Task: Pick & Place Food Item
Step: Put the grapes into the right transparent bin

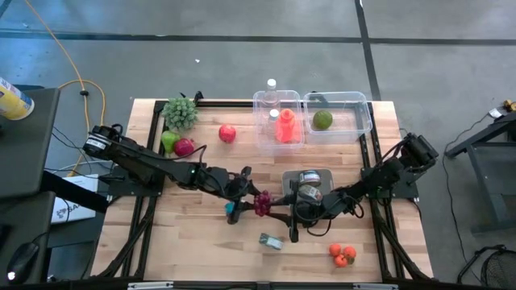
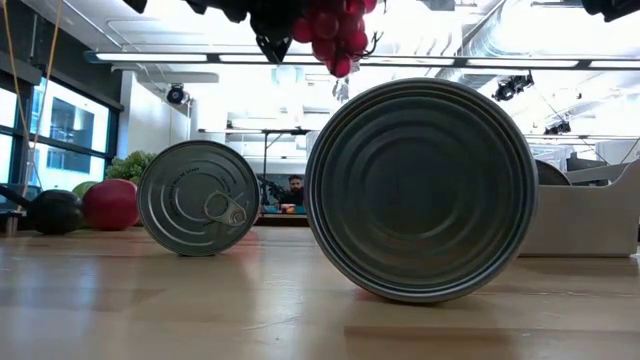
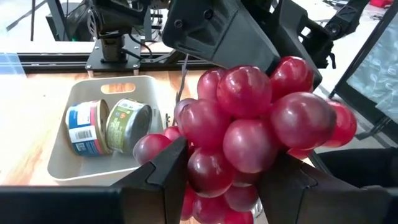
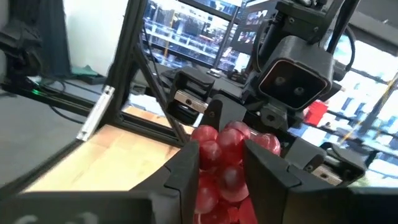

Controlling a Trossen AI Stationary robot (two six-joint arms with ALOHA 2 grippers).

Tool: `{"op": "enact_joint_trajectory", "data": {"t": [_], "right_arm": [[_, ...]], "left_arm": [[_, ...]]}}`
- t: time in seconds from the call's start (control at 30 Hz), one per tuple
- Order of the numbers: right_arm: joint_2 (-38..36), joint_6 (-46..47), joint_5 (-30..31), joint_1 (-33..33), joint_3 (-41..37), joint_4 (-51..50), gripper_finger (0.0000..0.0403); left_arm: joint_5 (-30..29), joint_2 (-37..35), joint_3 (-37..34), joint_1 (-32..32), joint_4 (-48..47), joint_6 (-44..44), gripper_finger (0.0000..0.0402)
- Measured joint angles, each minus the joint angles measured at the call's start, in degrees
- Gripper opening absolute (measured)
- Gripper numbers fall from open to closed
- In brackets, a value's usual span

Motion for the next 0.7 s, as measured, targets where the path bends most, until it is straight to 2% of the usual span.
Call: {"op": "enact_joint_trajectory", "data": {"t": [0.23, 0.37, 0.47, 0.7], "right_arm": [[0.0, 1.4, -0.74, -0.84, 0.0, -0.42, 0.0113], [0.0, 1.39, -0.17, -0.86, 0.0, -0.76, 0.0104], [-0.02, 1.35, -0.04, -0.86, 0.0, -1.44, 0.0084], [-0.07, 1.1, -0.08, -0.86, 0.0, -3.15, 0.001]], "left_arm": [[-0.09, 0.0, -0.04, 0.0, -0.02, -0.04, 0.0155], [-0.16, 0.0, -0.04, 0.0, -0.01, -0.15, 0.0155], [-0.16, 0.0, -0.04, 0.0, -0.15, -0.17, 0.0155], [-0.16, 0.0, -0.07, 0.0, -0.37, -0.13, 0.0155]]}}
